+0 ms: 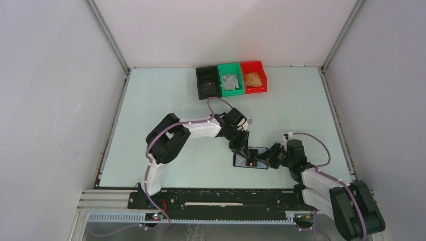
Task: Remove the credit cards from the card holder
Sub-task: Remove the credit card from the card holder, then place the credit card in the storage box.
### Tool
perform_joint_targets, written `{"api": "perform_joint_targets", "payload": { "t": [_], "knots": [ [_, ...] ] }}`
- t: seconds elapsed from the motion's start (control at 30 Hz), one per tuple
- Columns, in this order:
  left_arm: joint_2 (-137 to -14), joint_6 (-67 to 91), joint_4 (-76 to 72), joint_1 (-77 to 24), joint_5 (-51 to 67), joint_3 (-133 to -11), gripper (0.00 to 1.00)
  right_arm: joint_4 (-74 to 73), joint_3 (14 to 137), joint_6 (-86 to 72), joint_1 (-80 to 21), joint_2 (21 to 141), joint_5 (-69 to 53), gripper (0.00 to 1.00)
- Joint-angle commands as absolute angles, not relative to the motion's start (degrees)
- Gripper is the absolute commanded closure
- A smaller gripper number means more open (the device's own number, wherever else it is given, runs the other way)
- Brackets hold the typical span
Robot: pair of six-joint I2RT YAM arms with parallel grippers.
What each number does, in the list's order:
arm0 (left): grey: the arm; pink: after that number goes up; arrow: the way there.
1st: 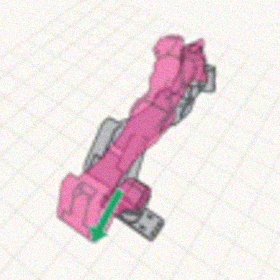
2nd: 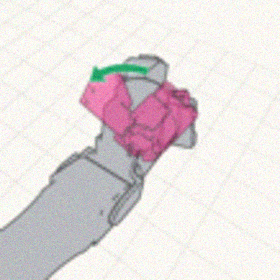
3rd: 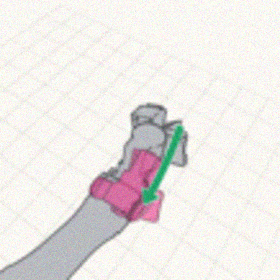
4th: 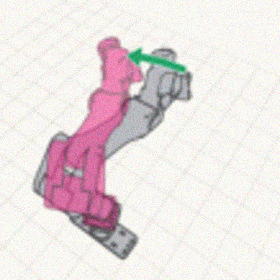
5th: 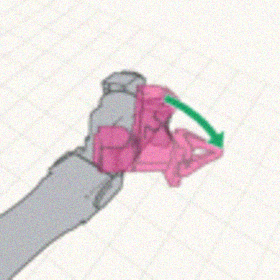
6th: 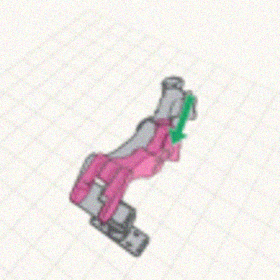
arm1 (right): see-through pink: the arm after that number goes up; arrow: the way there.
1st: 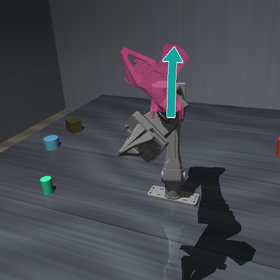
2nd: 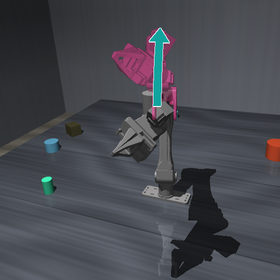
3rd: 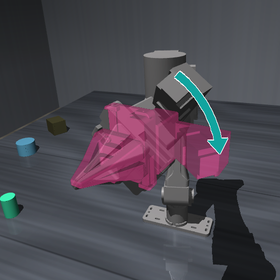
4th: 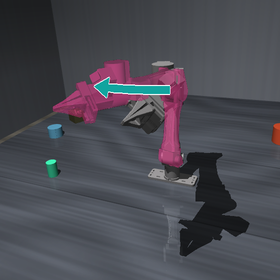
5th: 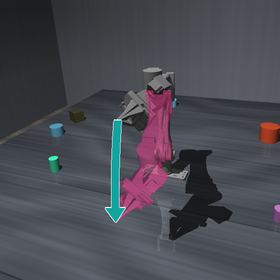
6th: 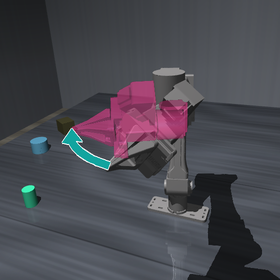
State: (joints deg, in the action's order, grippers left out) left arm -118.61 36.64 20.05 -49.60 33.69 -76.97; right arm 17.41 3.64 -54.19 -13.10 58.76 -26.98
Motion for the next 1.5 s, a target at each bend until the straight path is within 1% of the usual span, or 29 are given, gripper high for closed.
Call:
{"api": "perform_joint_targets", "payload": {
  "t": [0.0, 0.07, 0.1, 0.17, 0.4, 0.6, 0.7, 0.8, 0.87, 0.97, 1.13, 1.2, 1.3, 1.47],
  "knots": [
    [-118.8, 37.4, 18.8, -49.6, 33.2, -79.1, 0.74, 17.7, 3.3, -53.5, -12.7, 58.4, -28.7, 0.86],
    [-118.0, 38.0, 17.9, -49.6, 33.2, -78.5, 0.74, 15.5, 4.1, -52.7, -12.6, 57.3, -29.0, 0.98],
    [-117.4, 37.9, 17.8, -49.6, 32.9, -78.3, 0.74, 13.8, 4.5, -52.3, -12.5, 56.6, -28.9, 1.0],
    [-116.0, 37.2, 19.0, -49.5, 31.8, -78.3, 0.73, 9.6, 5.7, -51.0, -11.9, 54.1, -28.5, 1.0],
    [-107.3, 33.9, 24.4, -48.8, 26.1, -79.0, 0.66, -6.3, 10.0, -44.0, -8.6, 43.8, -28.3, 1.0],
    [-101.3, 33.1, 26.6, -47.2, 25.3, -78.4, 0.65, -10.8, 12.6, -40.9, -6.7, 37.9, -32.9, 1.0],
    [-97.9, 32.9, 26.4, -46.3, 24.0, -77.1, 0.62, -11.3, 14.4, -41.3, -6.5, 35.2, -34.5, 1.0],
    [-95.2, 31.6, 25.1, -44.7, 25.4, -75.5, 0.62, -10.3, 16.3, -42.7, -6.4, 34.1, -36.6, 1.0],
    [-94.2, 29.7, 25.0, -43.7, 28.8, -75.0, 0.61, -8.0, 17.2, -44.5, -6.3, 33.7, -38.8, 1.0],
    [-92.2, 32.0, 23.3, -41.4, 32.8, -72.9, 0.61, -4.4, 18.7, -47.8, -6.3, 33.0, -41.3, 1.0],
    [-88.4, 39.2, 14.1, -38.6, 38.1, -66.7, 0.44, 3.4, 19.9, -53.2, -6.3, 32.8, -43.7, 1.0],
    [-87.5, 40.8, 12.0, -38.3, 39.3, -65.5, 0.4, 6.1, 19.8, -55.0, -6.4, 33.2, -43.9, 1.0],
    [-86.9, 44.1, 7.3, -38.3, 42.1, -63.9, 0.37, 10.1, 19.8, -57.5, -6.4, 34.2, -44.4, 1.0],
    [-87.6, 49.3, -2.1, -38.3, 46.4, -61.3, 0.36, 17.2, 19.9, -60.8, -7.7, 37.0, -44.0, 1.0]
  ]
}}
